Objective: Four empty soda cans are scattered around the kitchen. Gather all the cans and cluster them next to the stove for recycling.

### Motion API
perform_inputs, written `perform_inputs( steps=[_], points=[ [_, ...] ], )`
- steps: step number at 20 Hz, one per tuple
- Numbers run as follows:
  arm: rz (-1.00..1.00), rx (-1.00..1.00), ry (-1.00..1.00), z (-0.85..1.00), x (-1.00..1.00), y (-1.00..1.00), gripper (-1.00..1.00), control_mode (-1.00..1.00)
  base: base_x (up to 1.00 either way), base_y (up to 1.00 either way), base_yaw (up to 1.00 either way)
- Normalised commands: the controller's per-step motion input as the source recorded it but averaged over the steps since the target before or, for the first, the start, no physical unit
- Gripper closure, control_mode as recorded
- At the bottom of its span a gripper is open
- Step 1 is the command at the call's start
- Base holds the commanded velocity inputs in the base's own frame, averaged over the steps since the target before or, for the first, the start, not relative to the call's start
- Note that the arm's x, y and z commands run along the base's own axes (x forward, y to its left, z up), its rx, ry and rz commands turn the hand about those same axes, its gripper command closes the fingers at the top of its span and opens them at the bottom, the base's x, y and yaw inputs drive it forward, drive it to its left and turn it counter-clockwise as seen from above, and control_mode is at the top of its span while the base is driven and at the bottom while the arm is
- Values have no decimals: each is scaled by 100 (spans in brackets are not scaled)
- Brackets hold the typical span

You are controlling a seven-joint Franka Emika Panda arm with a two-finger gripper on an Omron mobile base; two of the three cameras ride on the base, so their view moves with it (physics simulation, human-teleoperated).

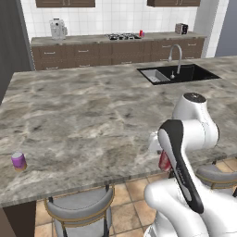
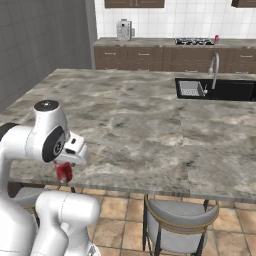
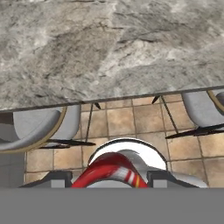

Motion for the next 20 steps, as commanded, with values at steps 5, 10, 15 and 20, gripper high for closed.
perform_inputs(
  steps=[5, 10, 15, 20],
  points=[
    [0, 0, 0, 0, -2, 0, 100, -100, 0, 0, 0],
    [0, 0, 0, 0, 0, 0, 100, -100, 0, 0, 0],
    [0, 0, 0, 0, 0, 0, 100, 100, -25, -3, -1],
    [0, 0, 0, 0, 0, 0, 100, 100, -100, -44, -22]
  ],
)
